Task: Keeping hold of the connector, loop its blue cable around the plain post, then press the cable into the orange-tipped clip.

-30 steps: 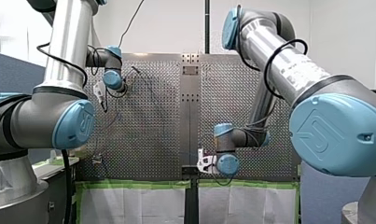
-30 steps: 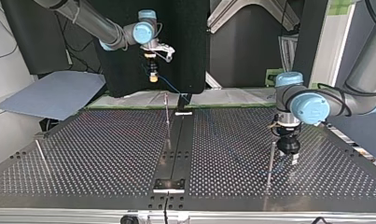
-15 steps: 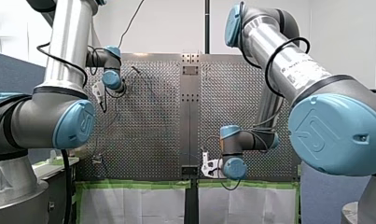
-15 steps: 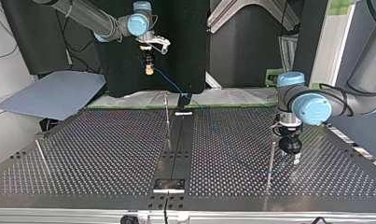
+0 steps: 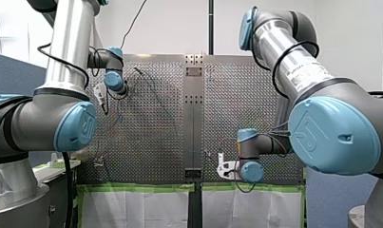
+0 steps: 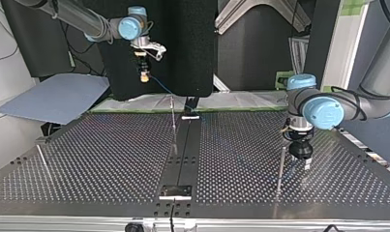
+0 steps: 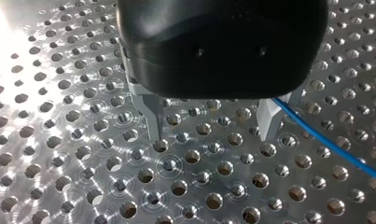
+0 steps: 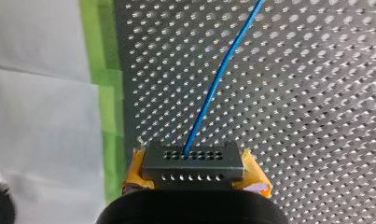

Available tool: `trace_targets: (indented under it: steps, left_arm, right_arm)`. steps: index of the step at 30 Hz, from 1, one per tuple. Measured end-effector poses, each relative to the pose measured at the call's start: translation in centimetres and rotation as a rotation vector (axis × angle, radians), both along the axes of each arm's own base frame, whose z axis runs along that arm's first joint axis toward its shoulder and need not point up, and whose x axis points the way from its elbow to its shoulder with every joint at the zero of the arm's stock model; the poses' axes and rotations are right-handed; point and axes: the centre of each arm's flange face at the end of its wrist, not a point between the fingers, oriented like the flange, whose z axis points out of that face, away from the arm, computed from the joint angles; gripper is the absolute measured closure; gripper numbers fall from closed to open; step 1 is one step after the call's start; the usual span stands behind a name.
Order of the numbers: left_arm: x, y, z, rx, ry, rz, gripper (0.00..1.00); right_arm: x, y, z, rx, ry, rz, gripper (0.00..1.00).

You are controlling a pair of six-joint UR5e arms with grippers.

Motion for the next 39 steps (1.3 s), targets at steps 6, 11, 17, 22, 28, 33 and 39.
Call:
trace_targets:
  steps: [6,11,17,22,28,33,39]
  left_arm:
    - [-0.1,-0.1,0.0,0.004,0.005,-0.002,0.01]
    - [-0.2,-0.3,-0.1,0.002,0.011,-0.004,0.01]
    - [-0.3,-0.2,-0.2,-0.034,0.024,-0.003,0.01]
    - [-0.4,0.0,-0.3,-0.087,0.028,-0.014,0.01]
    - [-0.3,0.1,-0.6,-0.149,0.018,-0.053,0.01]
    - [-0.3,0.2,-1.2,-0.198,-0.005,-0.091,0.01]
    - [-0.1,0.8,-1.2,-0.251,-0.034,-0.13,0.01]
  right_arm:
    - [0.3,-0.7,0.4,-0.043,-0.025,0.043,1.0]
    - [0.9,-0.5,0.4,-0.054,-0.025,0.095,1.0]
    - [1.5,-0.1,0.4,-0.052,-0.029,0.159,1.0]
    - [1.9,0.1,0.3,-0.048,-0.035,0.208,1.0]
    - [2.0,0.3,0.3,-0.046,-0.037,0.227,1.0]
    - [2.1,0.3,0.2,-0.046,-0.036,0.23,1.0]
    - [2.1,0.4,0.2,-0.046,-0.035,0.232,1.0]
